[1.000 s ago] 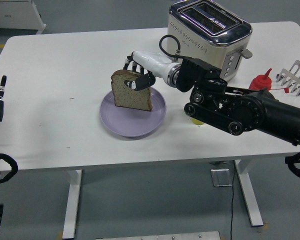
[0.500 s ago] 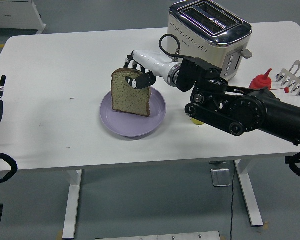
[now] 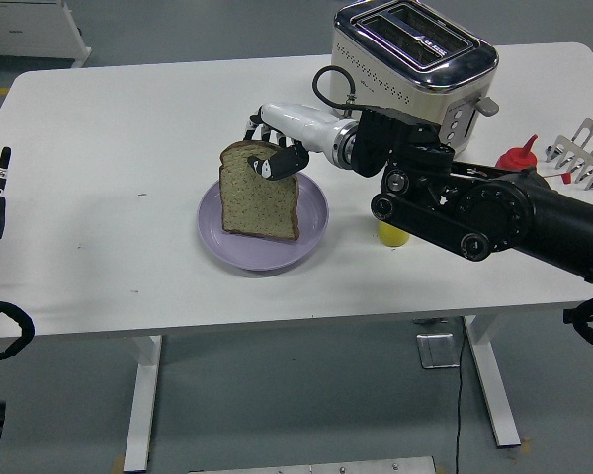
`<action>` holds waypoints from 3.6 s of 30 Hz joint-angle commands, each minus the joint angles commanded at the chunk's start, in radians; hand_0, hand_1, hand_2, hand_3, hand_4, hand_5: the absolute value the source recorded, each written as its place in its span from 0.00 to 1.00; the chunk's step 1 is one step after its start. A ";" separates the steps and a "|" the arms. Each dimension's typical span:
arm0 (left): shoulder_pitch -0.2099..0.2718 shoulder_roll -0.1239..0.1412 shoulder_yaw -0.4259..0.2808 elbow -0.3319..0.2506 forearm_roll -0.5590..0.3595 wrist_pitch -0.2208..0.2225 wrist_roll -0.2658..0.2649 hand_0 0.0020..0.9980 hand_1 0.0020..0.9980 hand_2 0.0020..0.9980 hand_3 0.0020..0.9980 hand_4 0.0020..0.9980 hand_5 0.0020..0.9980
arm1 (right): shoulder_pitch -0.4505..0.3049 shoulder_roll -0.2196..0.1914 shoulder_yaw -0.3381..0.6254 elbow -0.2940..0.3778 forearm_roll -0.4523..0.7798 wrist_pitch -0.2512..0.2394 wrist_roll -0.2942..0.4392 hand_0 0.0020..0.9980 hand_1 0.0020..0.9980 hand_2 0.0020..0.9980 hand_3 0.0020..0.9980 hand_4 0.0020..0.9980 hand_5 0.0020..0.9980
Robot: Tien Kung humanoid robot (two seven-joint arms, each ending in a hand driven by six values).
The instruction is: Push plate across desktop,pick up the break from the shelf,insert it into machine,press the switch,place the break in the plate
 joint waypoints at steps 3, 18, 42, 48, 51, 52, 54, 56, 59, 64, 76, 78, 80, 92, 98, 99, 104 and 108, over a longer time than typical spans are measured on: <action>-0.001 0.000 0.000 0.000 0.000 0.000 0.000 0.84 0.91 0.91 0.79 0.65 1.00 | -0.002 0.007 -0.014 -0.008 0.012 0.008 0.002 0.18 0.30 0.43 0.48 0.47 0.13; -0.003 -0.002 0.000 0.000 0.000 0.000 0.000 0.85 0.91 0.91 0.79 0.65 1.00 | -0.005 0.018 -0.028 -0.049 0.023 -0.025 0.027 0.70 0.74 0.73 0.79 0.66 0.27; 0.001 -0.002 0.003 0.000 -0.001 0.000 -0.001 0.86 0.91 0.91 0.79 0.66 1.00 | -0.013 -0.001 0.022 0.002 -0.040 -0.070 0.063 0.93 0.92 0.96 0.99 0.74 0.33; 0.004 -0.002 0.005 0.000 -0.001 0.000 -0.001 0.86 0.91 0.91 0.79 0.66 1.00 | -0.010 -0.031 0.114 0.094 -0.113 -0.113 0.070 0.93 0.93 0.95 0.98 0.73 0.32; 0.006 -0.001 0.006 0.000 -0.001 0.000 -0.001 0.86 0.91 0.91 0.79 0.66 1.00 | -0.007 -0.059 0.183 0.157 -0.139 -0.161 0.099 0.93 0.93 0.95 0.98 0.73 0.32; 0.007 -0.001 0.006 0.000 -0.001 0.000 -0.001 0.86 0.91 0.91 0.79 0.66 1.00 | -0.006 -0.071 0.210 0.182 -0.139 -0.182 0.113 0.93 0.92 0.94 0.96 0.70 0.32; 0.008 0.000 0.007 -0.001 -0.001 0.000 -0.001 0.86 0.91 0.91 0.79 0.66 1.00 | -0.007 -0.089 0.261 0.225 -0.125 -0.218 0.139 0.93 0.92 0.94 0.96 0.70 0.32; 0.010 0.000 0.007 -0.001 -0.001 0.000 -0.001 0.86 0.91 0.91 0.79 0.66 1.00 | -0.013 -0.109 0.310 0.263 -0.096 -0.254 0.170 0.93 0.92 0.94 0.96 0.70 0.32; 0.012 0.001 0.006 -0.002 -0.001 0.000 -0.001 0.86 0.91 0.91 0.79 0.66 1.00 | -0.026 -0.137 0.388 0.316 -0.035 -0.305 0.217 0.92 0.89 0.90 0.91 0.64 0.33; 0.016 0.002 0.000 -0.006 0.000 0.000 -0.002 0.86 0.91 0.91 0.79 0.66 1.00 | -0.072 -0.198 0.520 0.351 0.109 -0.320 0.287 0.91 0.87 0.88 0.89 0.61 0.37; 0.022 0.003 -0.020 -0.017 0.001 0.000 -0.001 0.85 0.91 0.91 0.79 0.66 1.00 | -0.289 -0.350 0.838 0.305 0.537 -0.163 0.258 0.89 0.85 0.85 0.85 0.54 0.46; 0.024 0.002 -0.023 -0.019 0.002 0.000 -0.001 0.85 0.91 0.91 0.79 0.66 1.00 | -0.332 -0.370 0.888 0.295 0.605 -0.144 0.240 0.89 0.85 0.85 0.85 0.54 0.46; 0.026 0.002 -0.025 -0.020 0.002 0.000 -0.001 0.85 0.91 0.91 0.79 0.66 1.00 | -0.376 -0.388 0.937 0.288 0.675 -0.128 0.228 0.89 0.85 0.85 0.85 0.54 0.46; 0.030 -0.001 -0.028 -0.026 0.002 -0.001 0.000 0.85 0.91 0.91 0.79 0.66 1.00 | -0.632 -0.433 1.151 0.267 1.057 -0.080 0.200 0.88 0.83 0.83 0.82 0.54 0.47; 0.032 -0.002 -0.028 -0.027 0.002 -0.001 0.000 0.85 0.91 0.91 0.79 0.66 1.00 | -0.751 -0.421 1.210 0.269 1.182 -0.060 0.191 0.88 0.83 0.82 0.83 0.54 0.47; 0.032 -0.002 -0.028 -0.027 0.002 -0.001 0.000 0.85 0.91 0.91 0.79 0.66 1.00 | -0.770 -0.417 1.221 0.269 1.195 -0.057 0.189 0.88 0.83 0.82 0.83 0.54 0.47; 0.034 -0.003 -0.028 -0.027 0.003 0.000 0.000 0.85 0.91 0.91 0.79 0.66 1.00 | -0.833 -0.400 1.259 0.272 1.222 -0.047 0.181 0.88 0.83 0.82 0.82 0.53 0.48; 0.034 -0.003 -0.027 -0.028 0.003 -0.001 0.000 0.85 0.91 0.91 0.79 0.66 1.00 | -0.864 -0.389 1.286 0.273 1.228 -0.039 0.178 0.87 0.82 0.82 0.82 0.52 0.49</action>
